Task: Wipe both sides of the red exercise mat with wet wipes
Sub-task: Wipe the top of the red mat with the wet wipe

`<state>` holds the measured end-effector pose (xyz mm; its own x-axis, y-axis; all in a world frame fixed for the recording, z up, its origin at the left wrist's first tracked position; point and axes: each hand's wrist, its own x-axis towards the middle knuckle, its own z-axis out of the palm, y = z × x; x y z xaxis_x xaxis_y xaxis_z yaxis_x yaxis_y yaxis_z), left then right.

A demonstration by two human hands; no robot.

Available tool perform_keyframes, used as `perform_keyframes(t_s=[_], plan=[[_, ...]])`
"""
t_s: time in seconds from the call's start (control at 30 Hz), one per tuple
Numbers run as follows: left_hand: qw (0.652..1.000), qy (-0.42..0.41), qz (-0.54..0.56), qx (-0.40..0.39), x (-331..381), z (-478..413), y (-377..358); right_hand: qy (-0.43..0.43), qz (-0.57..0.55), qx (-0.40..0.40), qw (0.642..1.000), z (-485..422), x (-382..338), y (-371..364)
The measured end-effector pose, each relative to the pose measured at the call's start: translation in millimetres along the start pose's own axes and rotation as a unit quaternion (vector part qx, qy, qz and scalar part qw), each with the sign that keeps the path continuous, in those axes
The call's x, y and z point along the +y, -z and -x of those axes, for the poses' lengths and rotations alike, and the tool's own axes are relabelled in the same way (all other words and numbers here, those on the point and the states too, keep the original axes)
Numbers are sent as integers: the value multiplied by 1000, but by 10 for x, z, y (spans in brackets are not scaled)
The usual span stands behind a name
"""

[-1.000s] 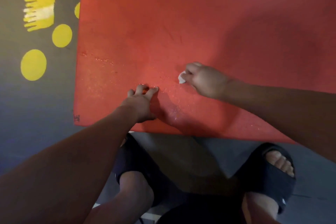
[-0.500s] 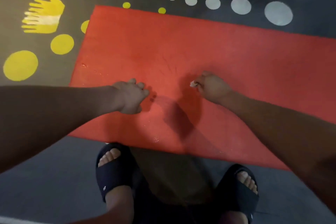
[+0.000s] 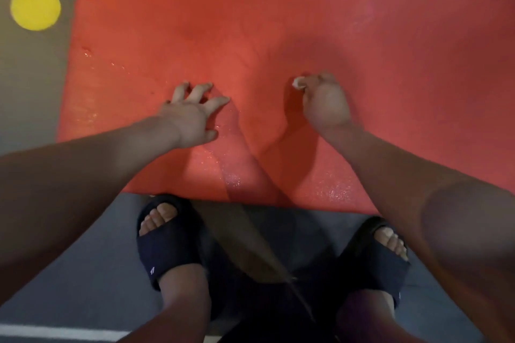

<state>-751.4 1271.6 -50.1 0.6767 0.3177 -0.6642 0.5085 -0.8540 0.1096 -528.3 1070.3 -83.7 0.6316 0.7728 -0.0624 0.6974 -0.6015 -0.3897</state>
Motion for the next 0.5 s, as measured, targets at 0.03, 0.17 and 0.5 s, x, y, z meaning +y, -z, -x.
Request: perform_keyframes(t_s=[0.03, 0.17, 0.5], plan=[[1000, 0, 0, -4, -5, 15, -1, -39, -15, 17, 999, -24, -31, -35], [1000, -13, -11, -13, -73, 71, 1, 86, -74, -25, 993, 312, -507, -250], [998, -9, -57, -10, -57, 122, 113, -82, -63, 54, 993, 69, -164, -142]])
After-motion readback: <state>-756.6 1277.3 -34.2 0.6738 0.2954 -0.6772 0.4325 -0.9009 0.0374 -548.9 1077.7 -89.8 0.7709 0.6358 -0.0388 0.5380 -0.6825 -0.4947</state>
